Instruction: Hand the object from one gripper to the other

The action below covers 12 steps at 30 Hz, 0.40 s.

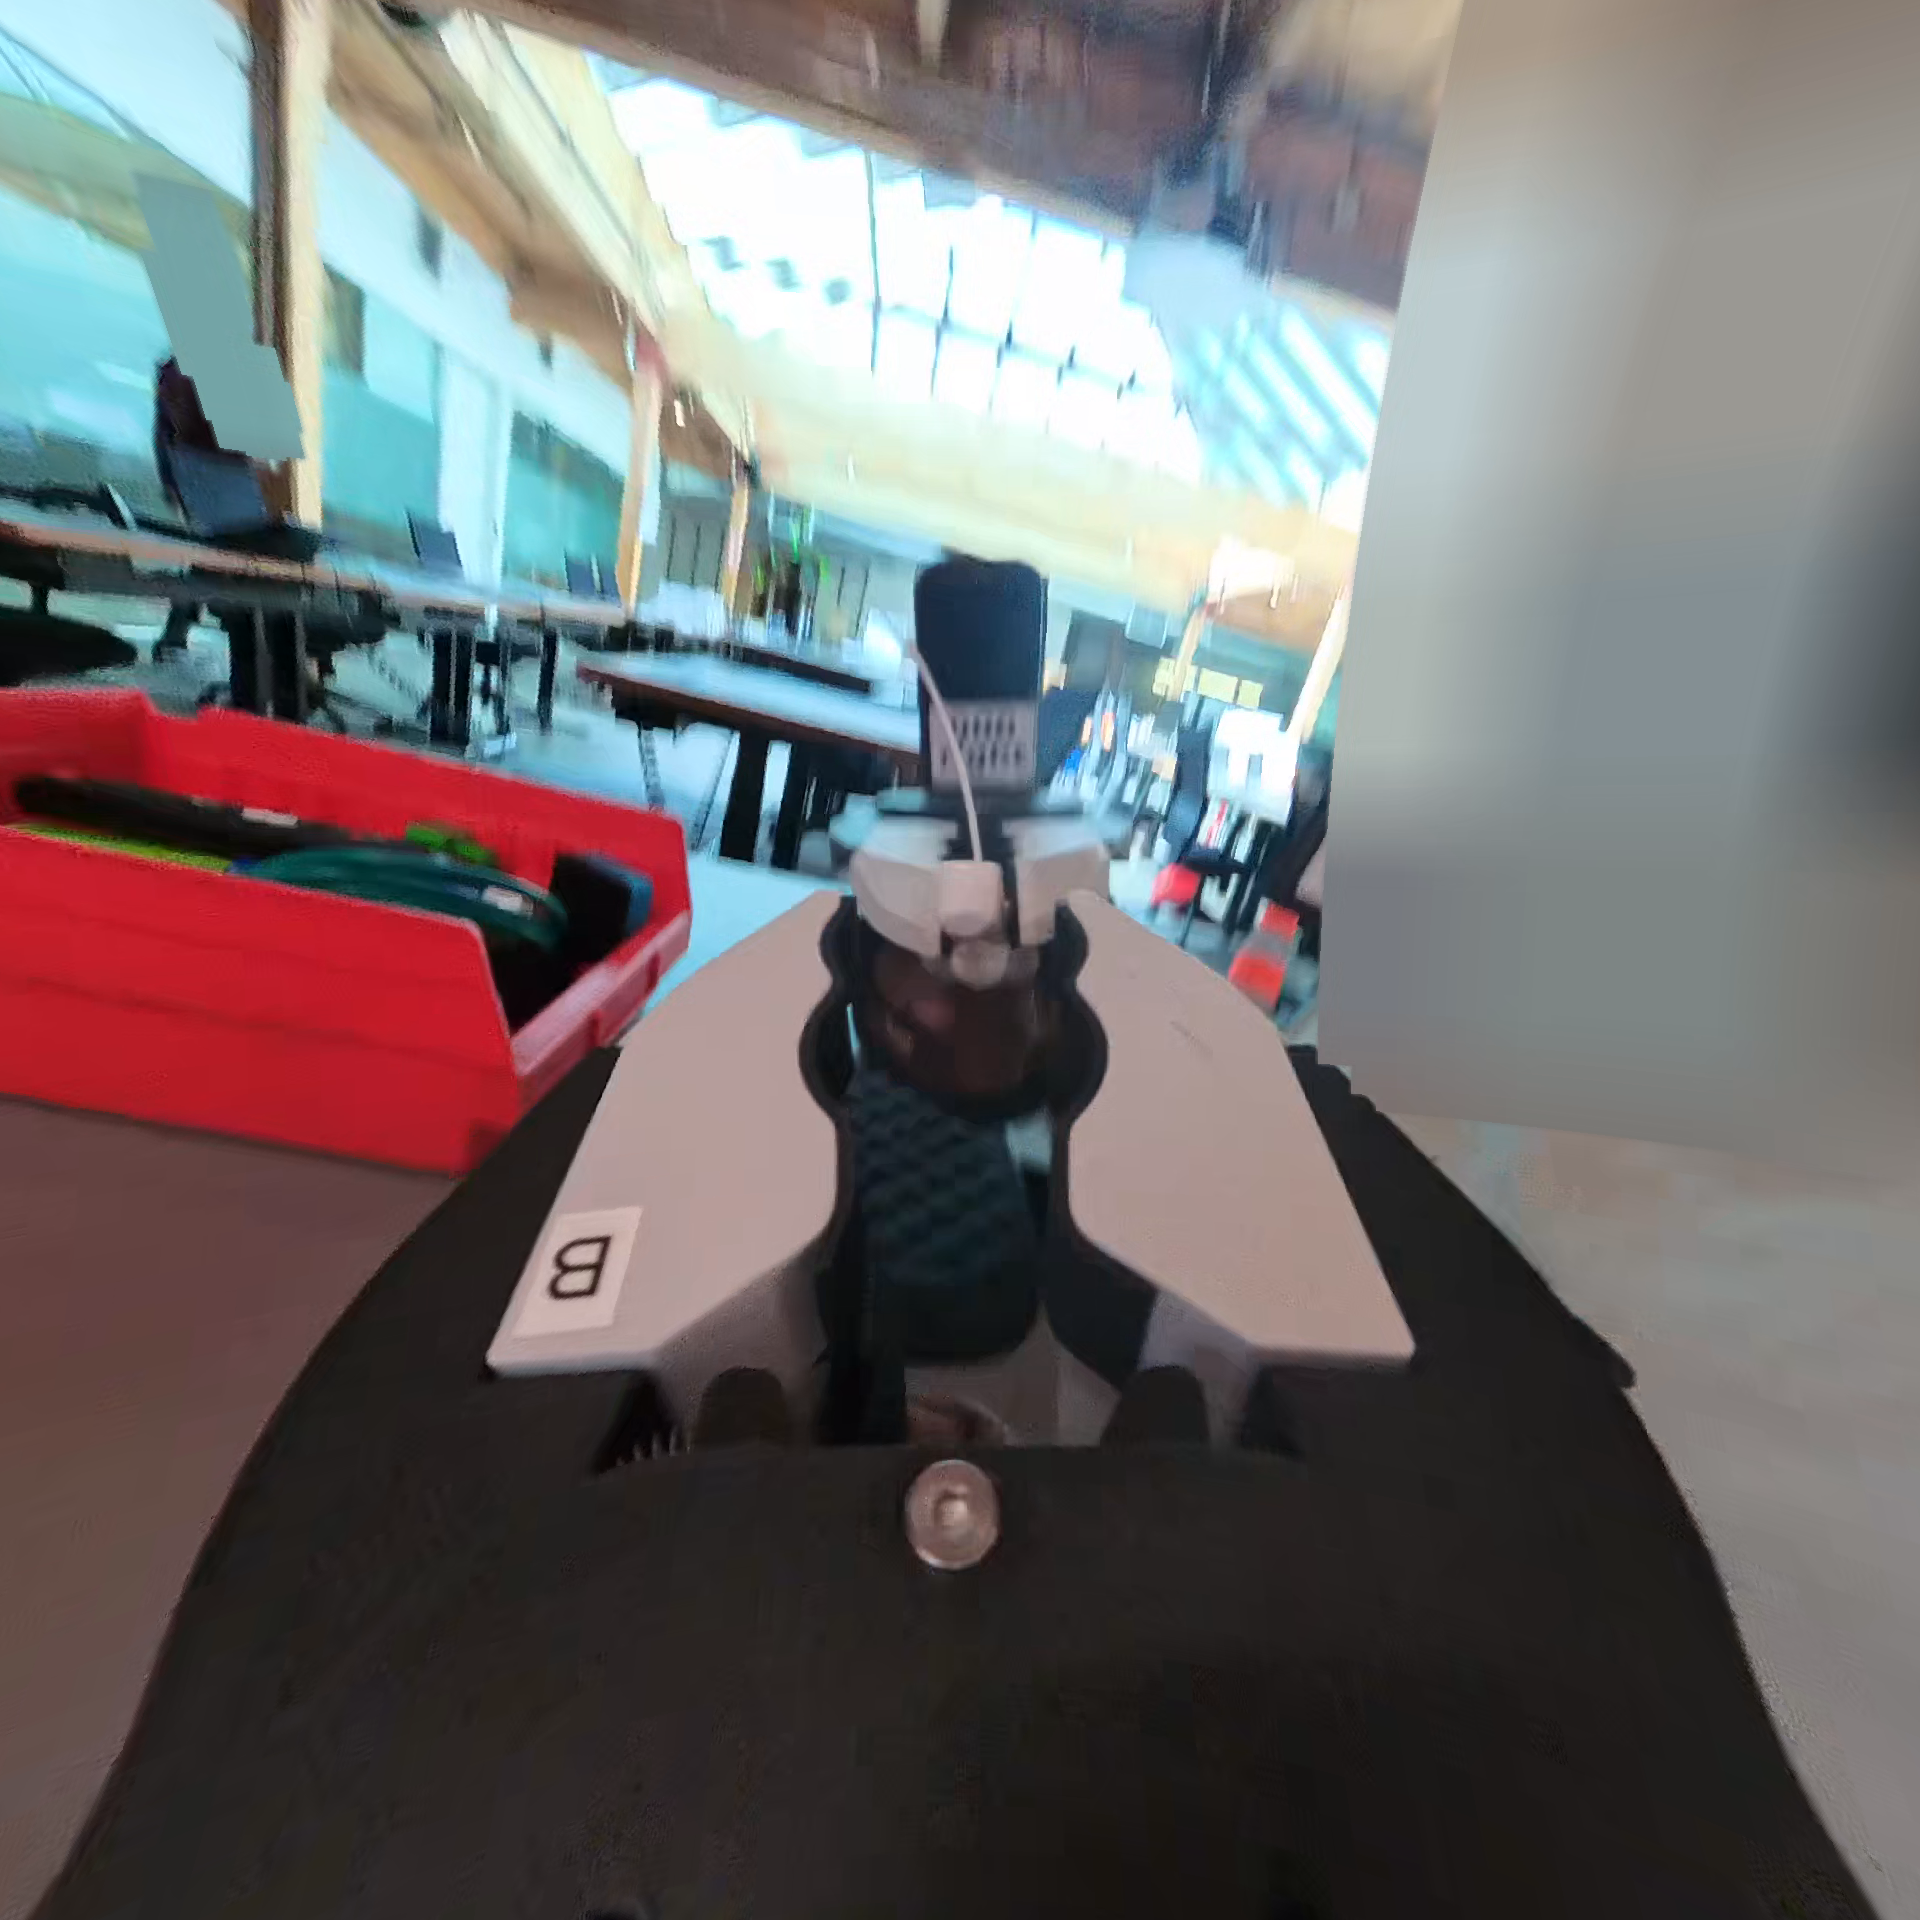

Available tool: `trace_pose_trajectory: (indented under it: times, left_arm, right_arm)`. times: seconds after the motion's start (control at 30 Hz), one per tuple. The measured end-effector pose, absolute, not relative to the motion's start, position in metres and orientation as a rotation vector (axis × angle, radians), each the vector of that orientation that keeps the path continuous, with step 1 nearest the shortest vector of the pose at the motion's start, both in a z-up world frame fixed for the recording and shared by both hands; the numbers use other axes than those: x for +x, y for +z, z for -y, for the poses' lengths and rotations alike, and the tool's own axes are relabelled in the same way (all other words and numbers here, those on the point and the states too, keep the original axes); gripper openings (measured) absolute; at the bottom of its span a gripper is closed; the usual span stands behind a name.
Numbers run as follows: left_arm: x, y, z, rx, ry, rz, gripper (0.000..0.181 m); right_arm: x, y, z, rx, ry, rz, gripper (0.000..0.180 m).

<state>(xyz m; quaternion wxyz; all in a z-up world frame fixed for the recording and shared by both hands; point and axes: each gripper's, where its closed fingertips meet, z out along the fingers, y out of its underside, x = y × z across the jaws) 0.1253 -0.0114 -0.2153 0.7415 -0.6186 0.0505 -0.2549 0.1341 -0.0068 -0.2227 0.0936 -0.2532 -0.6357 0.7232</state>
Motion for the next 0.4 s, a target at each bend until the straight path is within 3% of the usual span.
trace_pose_trajectory:
  times: [0.03,0.2,0.27,0.4]
  left_arm:
    - [0.129,-0.223,0.014,-1.422,-0.513,-0.155,0.037]
    - [0.147,-0.240,0.015,-1.554,-0.463,-0.286,0.032]
    - [0.153,-0.248,0.013,-1.594,-0.455,-0.338,0.012]
    - [0.144,-0.223,0.010,-1.427,-0.375,-0.260,0.012]
  right_arm:
    - [0.137,-0.231,0.005,-0.744,2.048,1.966,0.013]
    - [0.149,-0.250,0.013,-0.675,1.872,2.160,0.012]
    - [0.151,-0.253,0.016,-0.651,1.860,2.189,0.013]
    - [0.143,-0.227,0.011,-0.655,1.991,1.972,0.013]
